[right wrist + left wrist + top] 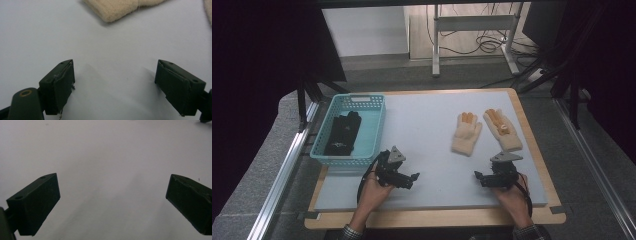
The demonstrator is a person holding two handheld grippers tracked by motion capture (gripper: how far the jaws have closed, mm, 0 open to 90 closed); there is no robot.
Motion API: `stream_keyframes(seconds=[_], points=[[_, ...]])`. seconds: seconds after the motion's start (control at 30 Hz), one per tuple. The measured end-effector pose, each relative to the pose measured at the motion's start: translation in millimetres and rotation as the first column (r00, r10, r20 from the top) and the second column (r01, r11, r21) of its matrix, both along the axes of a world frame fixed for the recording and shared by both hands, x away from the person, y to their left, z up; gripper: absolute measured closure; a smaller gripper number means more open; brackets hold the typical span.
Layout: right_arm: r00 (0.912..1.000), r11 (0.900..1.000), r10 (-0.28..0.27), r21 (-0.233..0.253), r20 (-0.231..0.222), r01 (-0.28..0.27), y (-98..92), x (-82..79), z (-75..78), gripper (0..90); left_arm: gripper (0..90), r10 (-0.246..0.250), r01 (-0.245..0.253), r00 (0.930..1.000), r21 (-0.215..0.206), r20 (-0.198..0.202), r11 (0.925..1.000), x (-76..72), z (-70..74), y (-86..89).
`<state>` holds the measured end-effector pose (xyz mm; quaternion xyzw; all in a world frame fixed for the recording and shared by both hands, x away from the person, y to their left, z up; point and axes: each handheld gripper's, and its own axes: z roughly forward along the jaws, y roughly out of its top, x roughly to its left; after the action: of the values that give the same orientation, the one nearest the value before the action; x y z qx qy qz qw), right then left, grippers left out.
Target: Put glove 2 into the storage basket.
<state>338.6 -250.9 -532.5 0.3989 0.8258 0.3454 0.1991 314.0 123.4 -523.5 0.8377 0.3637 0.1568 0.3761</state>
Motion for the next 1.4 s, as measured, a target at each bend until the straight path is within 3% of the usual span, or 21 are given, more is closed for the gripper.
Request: stream_keyframes(seconds=[0.1,0.23,0.3,0.33,0.43,0.93,1.07,1.17,1.4], points=[[1.0000,1.000,0.000,0.000,0.000,0.000,0.0,0.0,0.0,15.7,0.0,0.008,-0.008,0.9999,0.008,-0.011,0.9999,-1.2,-9.0,0.1],[1.0000,1.000,0.000,0.000,0.000,0.000,0.0,0.0,0.0,15.7,0.0,0.026,-0.025,0.9996,0.072,-0.013,0.9971,-2.0,-19.2,-0.7],[1.0000,1.000,0.000,0.000,0.000,0.000,0.0,0.0,0.0,15.7,0.0,0.027,-0.025,0.9994,0.078,-0.023,0.9966,-2.0,-23.0,-1.0],[1.0000,1.000,0.000,0.000,0.000,0.000,0.0,0.0,0.0,15.7,0.0,0.032,-0.030,0.9987,0.050,-0.040,0.9983,-0.9,-24.4,0.4],[1.0000,1.000,0.000,0.001,-0.001,0.000,-0.1,0.1,0.0,15.7,0.0,0.039,-0.037,0.9961,0.026,-0.080,0.9990,2.4,-25.2,2.9],[0.9999,1.000,-0.003,0.015,-0.011,0.004,-1.2,1.3,0.9,16.3,0.9,0.045,-0.043,0.9967,0.030,-0.068,0.9986,1.6,-25.4,3.1],[0.9994,0.998,-0.003,0.062,-0.035,0.005,-2.9,7.0,5.5,18.7,0.9,0.044,-0.042,0.9967,0.030,-0.068,0.9987,1.7,-25.4,3.1],[0.9997,0.997,0.001,0.075,-0.024,0.001,-2.3,12.7,11.6,20.3,0.9,0.045,-0.043,0.9967,0.029,-0.068,0.9986,1.6,-25.5,3.1],[0.9999,0.997,0.007,0.072,-0.014,-0.006,-1.0,40.0,25.5,27.0,0.9,0.045,-0.043,0.9967,0.030,-0.068,0.9986,1.6,-25.5,3.1]])
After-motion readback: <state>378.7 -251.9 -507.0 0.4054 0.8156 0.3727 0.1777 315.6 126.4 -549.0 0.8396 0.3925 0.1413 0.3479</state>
